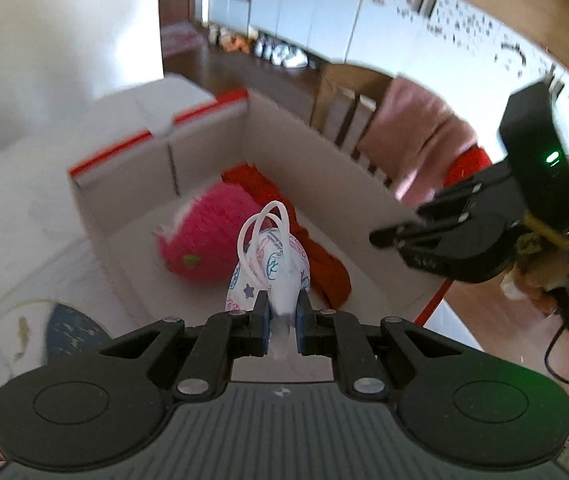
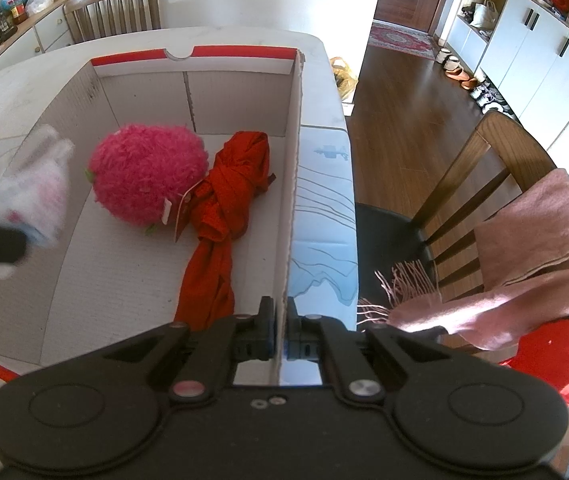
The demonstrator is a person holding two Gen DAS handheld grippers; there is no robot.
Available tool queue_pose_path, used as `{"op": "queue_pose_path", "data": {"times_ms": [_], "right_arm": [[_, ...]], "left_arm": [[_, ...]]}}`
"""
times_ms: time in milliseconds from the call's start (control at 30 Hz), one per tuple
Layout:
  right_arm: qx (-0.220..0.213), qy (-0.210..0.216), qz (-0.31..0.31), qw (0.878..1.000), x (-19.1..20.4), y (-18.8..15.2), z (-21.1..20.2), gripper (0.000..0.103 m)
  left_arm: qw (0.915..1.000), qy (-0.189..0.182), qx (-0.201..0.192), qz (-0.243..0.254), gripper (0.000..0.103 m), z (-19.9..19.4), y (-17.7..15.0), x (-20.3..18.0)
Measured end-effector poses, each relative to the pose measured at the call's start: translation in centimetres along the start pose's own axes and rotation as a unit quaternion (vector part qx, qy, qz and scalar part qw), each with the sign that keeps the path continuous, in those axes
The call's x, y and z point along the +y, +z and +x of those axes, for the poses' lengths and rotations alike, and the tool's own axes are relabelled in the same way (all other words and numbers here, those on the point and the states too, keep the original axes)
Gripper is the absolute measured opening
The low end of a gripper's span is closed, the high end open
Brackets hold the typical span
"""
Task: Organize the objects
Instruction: 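Carry the white handbag into the box and open the left gripper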
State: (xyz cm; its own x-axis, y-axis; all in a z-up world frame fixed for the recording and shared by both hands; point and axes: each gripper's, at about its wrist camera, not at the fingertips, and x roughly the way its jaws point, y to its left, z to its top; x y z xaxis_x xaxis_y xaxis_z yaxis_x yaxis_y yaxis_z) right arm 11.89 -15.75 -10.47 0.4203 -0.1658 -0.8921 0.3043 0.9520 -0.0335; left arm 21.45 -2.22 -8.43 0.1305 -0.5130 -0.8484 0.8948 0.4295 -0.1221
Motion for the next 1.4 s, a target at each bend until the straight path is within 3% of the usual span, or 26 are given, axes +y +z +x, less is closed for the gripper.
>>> {"op": "queue_pose_path", "data": {"times_ms": [200,500,867,933,1033,1067,1100,1200,1400], "right_arm": [[0.0,0.001,0.001,1.0,0.0,0.0,0.0,0.003],[0.0,0.003,0.002,1.0,0.0,0.1,0.0,0.003],[0.0,0.004,0.004,1.0,-0.1,0.1,0.1,0.003],[0.0,0.004,0.004,1.0,-0.1,0.1,0.1,0.003],[0.0,0.004,0.004,1.0,-0.1,0.1,0.1,0.003],[0.0,0.004,0.004,1.0,-0.1,0.1,0.1,0.003],[0.0,0.005,0.005,1.0,-0.2,0.1,0.1,0.003],[0.0,0.006,0.005,1.0,-0.2,0.1,0.1,0.003],[0.001,0.006,0.005,1.0,-0.2,0.1,0.2,0.003]], "left_arm": [[0.9982,0.0,0.06,-0.006,0.011,4.0,0.0,0.0],[0.9939,0.013,0.109,-0.009,0.011,7.8,0.0,0.4],[0.9917,0.017,0.127,-0.01,0.014,8.9,0.0,0.3],[0.9919,0.014,0.126,-0.01,0.018,8.9,-0.1,0.2],[0.9931,0.012,0.116,-0.01,0.036,8.5,-0.1,0.1],[0.9937,0.01,0.111,-0.01,0.051,8.4,-0.2,0.0],[0.9945,0.009,0.104,-0.008,0.058,8.0,-0.2,-0.1],[0.9957,0.007,0.091,-0.016,0.064,7.2,-0.2,0.2],[0.9971,-0.004,0.073,-0.025,0.067,5.4,-0.3,0.1]]}}
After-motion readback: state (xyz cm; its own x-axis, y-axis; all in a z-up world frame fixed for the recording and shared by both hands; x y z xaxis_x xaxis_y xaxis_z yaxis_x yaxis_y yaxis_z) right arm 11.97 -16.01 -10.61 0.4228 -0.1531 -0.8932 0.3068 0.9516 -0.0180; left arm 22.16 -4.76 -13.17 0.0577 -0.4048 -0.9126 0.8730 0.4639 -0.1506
